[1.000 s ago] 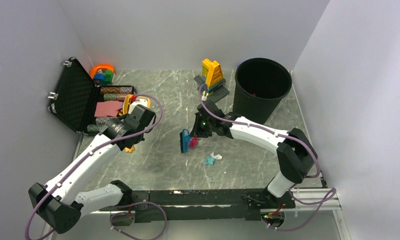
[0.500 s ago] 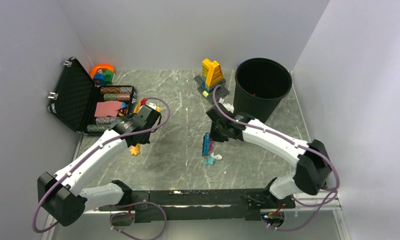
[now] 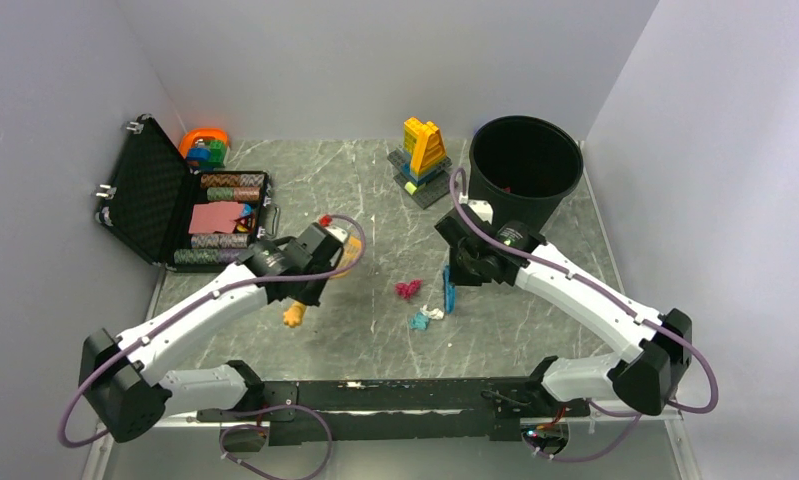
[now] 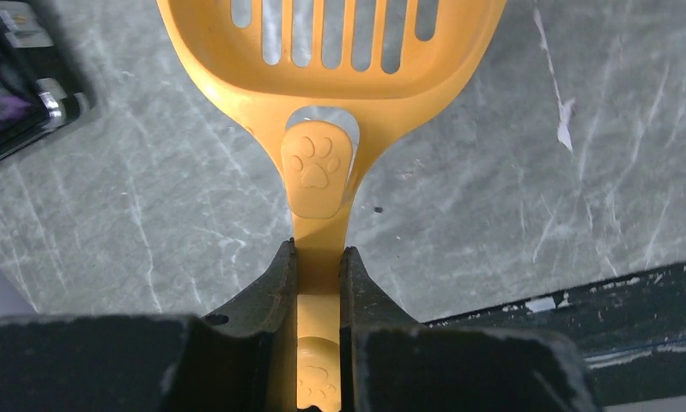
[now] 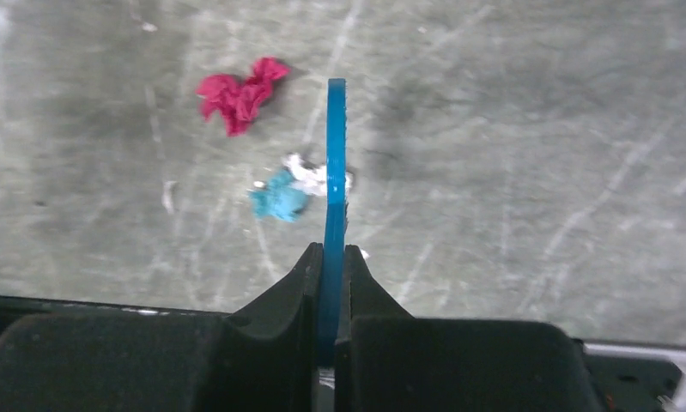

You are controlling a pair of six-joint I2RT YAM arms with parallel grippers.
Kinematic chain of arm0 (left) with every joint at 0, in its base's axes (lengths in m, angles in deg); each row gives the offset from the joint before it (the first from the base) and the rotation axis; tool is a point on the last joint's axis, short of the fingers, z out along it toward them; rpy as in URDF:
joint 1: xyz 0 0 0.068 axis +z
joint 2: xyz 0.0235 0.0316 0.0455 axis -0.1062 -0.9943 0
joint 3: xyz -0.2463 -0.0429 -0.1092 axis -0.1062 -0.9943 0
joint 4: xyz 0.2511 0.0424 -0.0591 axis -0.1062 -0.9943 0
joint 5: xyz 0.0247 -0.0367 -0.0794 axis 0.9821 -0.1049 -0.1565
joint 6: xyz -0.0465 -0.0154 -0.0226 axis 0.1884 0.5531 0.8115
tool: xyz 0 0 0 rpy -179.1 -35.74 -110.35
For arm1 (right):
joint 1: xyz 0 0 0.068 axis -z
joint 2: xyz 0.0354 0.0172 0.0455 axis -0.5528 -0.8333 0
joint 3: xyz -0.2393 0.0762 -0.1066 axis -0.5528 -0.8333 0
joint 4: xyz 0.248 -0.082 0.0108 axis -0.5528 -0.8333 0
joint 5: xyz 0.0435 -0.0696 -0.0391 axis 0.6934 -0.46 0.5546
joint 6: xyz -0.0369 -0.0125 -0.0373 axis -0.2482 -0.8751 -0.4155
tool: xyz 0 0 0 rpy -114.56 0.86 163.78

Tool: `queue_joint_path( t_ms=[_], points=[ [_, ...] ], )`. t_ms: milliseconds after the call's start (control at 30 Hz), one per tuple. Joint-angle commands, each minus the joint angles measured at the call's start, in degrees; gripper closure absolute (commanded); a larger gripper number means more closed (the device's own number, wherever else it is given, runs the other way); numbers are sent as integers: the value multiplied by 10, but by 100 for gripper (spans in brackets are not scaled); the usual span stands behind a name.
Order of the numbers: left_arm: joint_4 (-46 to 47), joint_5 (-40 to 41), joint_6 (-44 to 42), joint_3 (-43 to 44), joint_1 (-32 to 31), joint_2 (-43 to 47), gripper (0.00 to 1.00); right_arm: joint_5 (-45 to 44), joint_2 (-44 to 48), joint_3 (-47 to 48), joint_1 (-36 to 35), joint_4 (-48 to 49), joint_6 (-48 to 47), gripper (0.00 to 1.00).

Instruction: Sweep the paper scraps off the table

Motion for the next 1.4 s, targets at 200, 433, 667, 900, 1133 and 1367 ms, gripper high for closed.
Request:
queue_joint_path(
  t_ms=[200,433,667,900,1133,1367],
  points=[
    [-79,-34,57,24,-115,-64,100,8,-36,-51,5,-33,-9,100],
    [-105,-31,80,22,-121,-40,100,57,-62,-71,-6,62,95,100],
    [-123,-87,71,12,-123,-34,100,42,-83,-51,-3,133,160,100],
    [-129,-124,87,2,-141,-27,100,60,-87,-9,20,139,92,100],
    [-121,-158,96,-13,-185,-33,100,59,-40,-27,50,135,21,100],
    [-125,-175,113,-7,-215,-42,100,39,-58,10,51,116,-170,100]
  ],
)
